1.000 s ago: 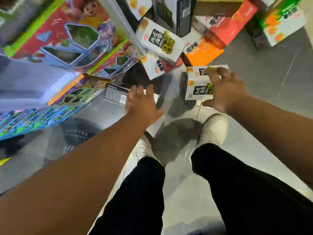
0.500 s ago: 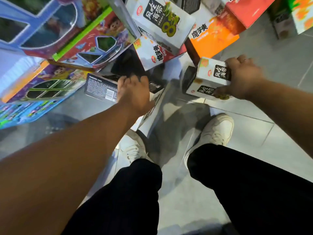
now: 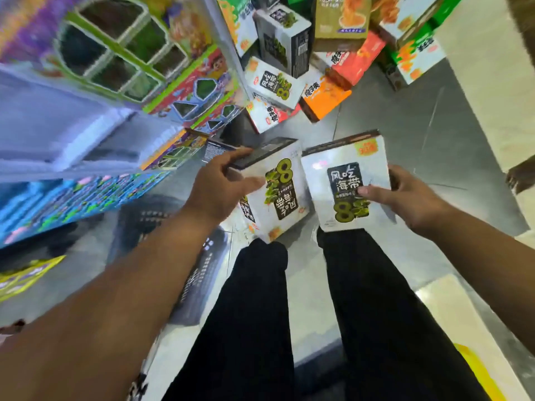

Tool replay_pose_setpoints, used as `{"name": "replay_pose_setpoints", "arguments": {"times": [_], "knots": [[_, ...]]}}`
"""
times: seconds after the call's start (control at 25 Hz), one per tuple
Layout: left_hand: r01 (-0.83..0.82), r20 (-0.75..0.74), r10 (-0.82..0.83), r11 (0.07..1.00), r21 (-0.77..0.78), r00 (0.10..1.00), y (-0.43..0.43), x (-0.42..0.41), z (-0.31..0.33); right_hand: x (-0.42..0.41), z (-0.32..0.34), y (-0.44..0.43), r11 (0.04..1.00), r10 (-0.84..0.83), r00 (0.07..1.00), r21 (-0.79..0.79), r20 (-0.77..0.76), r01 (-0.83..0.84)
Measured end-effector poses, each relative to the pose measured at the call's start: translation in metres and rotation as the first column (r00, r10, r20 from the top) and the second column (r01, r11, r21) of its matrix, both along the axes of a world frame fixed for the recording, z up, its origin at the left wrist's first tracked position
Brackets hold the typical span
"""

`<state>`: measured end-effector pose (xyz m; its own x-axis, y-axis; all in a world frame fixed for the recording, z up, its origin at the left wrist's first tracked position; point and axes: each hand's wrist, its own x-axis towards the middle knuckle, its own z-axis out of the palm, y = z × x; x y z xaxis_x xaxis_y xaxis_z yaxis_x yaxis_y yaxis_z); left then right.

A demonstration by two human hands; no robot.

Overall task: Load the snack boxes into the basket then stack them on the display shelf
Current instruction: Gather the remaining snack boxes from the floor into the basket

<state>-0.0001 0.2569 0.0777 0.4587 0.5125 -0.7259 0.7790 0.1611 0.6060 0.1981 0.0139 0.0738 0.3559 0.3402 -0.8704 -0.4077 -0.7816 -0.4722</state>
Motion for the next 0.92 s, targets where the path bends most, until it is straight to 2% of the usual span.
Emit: {"name": "replay_pose_setpoints", "arguments": {"times": [0.16, 0.4, 0.6, 0.76, 0.92], "knots": [[-0.213, 0.142, 0.236, 0.964, -0.16, 0.961, 0.004, -0.036, 0.126, -0.037, 0.134, 0.0, 0.988, -0.072, 0.994, 0.13, -0.079, 0.082], [-0.474, 0.322, 0.557, 0.827, -0.304, 0.765, -0.009, -0.094, 0.286, -0.081, 0.285, 0.005, 0.959, -0.033, 0.992, 0.277, -0.124, 0.066], [-0.637, 0.423, 0.718, 0.691, -0.341, 0.553, -0.063, -0.145, 0.369, -0.103, 0.355, 0.005, 0.921, 0.121, 0.976, 0.387, -0.179, -0.043], [-0.736, 0.463, 0.786, 0.585, -0.341, 0.411, -0.124, -0.184, 0.4, -0.113, 0.384, -0.003, 0.891, 0.268, 0.93, 0.432, -0.252, -0.139], [-0.838, 0.476, 0.832, 0.457, -0.298, 0.284, -0.184, -0.228, 0.422, -0.142, 0.405, -0.003, 0.821, 0.398, 0.896, 0.511, -0.195, -0.254]]}}
